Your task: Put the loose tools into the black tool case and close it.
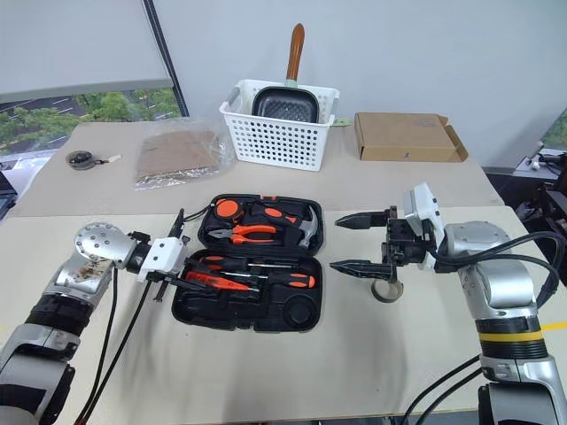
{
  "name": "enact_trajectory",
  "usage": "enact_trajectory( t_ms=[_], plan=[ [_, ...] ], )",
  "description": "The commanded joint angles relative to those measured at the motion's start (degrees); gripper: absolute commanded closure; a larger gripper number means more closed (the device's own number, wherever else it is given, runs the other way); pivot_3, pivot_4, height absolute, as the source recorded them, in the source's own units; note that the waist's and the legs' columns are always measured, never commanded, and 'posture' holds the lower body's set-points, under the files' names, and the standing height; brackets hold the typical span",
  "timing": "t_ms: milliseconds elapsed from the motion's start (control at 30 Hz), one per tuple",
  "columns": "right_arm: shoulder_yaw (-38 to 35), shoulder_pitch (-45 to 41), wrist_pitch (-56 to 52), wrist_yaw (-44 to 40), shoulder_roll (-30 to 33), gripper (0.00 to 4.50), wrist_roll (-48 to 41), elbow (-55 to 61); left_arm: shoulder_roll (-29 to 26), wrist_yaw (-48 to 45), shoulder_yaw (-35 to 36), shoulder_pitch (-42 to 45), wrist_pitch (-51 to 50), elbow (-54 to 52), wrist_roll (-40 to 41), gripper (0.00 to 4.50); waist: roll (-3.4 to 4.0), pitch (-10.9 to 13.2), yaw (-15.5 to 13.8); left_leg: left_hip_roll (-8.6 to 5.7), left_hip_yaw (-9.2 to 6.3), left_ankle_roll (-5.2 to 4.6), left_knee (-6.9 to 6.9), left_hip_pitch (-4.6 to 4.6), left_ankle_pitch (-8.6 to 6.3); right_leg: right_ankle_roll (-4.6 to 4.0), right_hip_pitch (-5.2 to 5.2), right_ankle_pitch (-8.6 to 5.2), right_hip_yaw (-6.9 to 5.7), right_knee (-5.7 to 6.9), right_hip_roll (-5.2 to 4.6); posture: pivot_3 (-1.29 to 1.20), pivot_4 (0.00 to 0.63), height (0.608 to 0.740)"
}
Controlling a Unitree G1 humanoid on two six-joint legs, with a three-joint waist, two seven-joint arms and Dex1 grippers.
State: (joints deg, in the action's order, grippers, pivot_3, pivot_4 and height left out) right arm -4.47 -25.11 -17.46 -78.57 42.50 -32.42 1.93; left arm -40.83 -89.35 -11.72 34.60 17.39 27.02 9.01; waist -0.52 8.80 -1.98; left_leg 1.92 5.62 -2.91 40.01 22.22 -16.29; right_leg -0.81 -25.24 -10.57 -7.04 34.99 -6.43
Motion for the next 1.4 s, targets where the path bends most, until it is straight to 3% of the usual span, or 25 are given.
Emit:
enact_trajectory(
  t_ms=[33,700,767,800,833,967,1067,1300,1400],
  plan=[
    [-2.77,0.79,0.79,-0.04,1.7,0.0,-1.01,2.03,-0.3,1.46,-0.07,1.05,0.97,1.08,-1.99,4.0,0.0,0.0,0.02,0.0,0.0,0.0,0.01,0.0,0.0,0.07,0.0,-0.04,0.0,0.01,0.0,0.0,0.15,0.7],
    [-1.51,0.01,1.73,-1.69,1.43,0.0,-0.66,0.71,-4.83,0.47,-1.66,-5.84,-8.25,-11.86,-1.68,4.0,0.01,0.0,1.26,0.0,-0.01,-0.08,0.09,-0.06,0.0,0.0,0.09,0.03,0.04,0.03,-0.02,0.0,0.15,0.7],
    [-1.46,-0.2,1.75,-1.85,1.4,0.0,-0.64,0.54,-4.85,0.97,-1.17,-6.04,-9.9,-12.84,-0.82,2.98,0.01,-0.01,1.28,0.01,-0.01,-0.08,0.08,-0.07,-0.01,0.09,0.09,-0.02,0.05,0.02,-0.02,0.0,0.15,0.7],
    [-1.42,-0.3,1.77,-1.93,1.38,0.0,-0.63,0.43,-4.93,0.95,-0.99,-6.11,-10.7,-13.32,-0.47,2.79,0.01,0.0,1.3,0.01,0.0,-0.09,0.08,-0.08,-0.01,0.19,0.09,-0.08,0.06,0.02,-0.02,0.0,0.15,0.7],
    [-1.32,-0.45,1.83,-2.06,1.35,0.0,-0.59,0.29,-4.93,1.25,-0.52,-6.21,-11.38,-13.78,-0.06,2.24,0.01,0.0,1.32,0.01,0.0,-0.09,0.08,-0.08,-0.01,0.23,0.09,-0.11,0.06,0.04,-0.02,0.0,0.15,0.7],
    [-1.12,-0.79,2.03,-2.36,1.18,0.0,-0.5,0.01,-4.32,3.65,2.08,-6.14,-13.0,-15.0,1.89,0.8,0.0,0.0,1.3,0.04,-0.02,-0.02,0.08,-0.11,0.03,0.23,0.08,-0.11,0.06,0.07,0.0,0.0,0.15,0.7],
    [-1.04,-0.79,2.29,-2.49,0.98,0.0,-0.38,-0.14,-5.56,2.63,4.88,-5.85,-18.52,-17.64,6.8,0.01,0.0,0.0,1.22,0.04,-0.06,0.01,0.13,-0.1,0.09,0.24,0.08,-0.1,0.05,0.14,-0.01,0.0,0.15,0.7],
    [-0.71,-0.76,2.91,-2.58,0.29,0.0,-0.19,-0.46,-6.48,3.81,11.88,-5.14,-30.75,-23.75,17.68,0.01,0.0,0.0,1.28,0.04,-0.07,0.01,0.13,-0.11,0.11,0.24,0.09,-0.09,0.08,0.15,-0.01,0.0,0.15,0.7],
    [-0.48,-1.04,3.25,-2.43,-0.14,0.0,-0.03,-0.59,-5.01,7.06,12.57,-5.75,-32.09,-24.44,17.66,0.84,0.0,0.0,1.23,0.02,-0.06,0.03,0.14,-0.11,0.13,0.24,0.11,-0.09,0.08,0.14,-0.01,0.0,0.15,0.7]
  ],
)
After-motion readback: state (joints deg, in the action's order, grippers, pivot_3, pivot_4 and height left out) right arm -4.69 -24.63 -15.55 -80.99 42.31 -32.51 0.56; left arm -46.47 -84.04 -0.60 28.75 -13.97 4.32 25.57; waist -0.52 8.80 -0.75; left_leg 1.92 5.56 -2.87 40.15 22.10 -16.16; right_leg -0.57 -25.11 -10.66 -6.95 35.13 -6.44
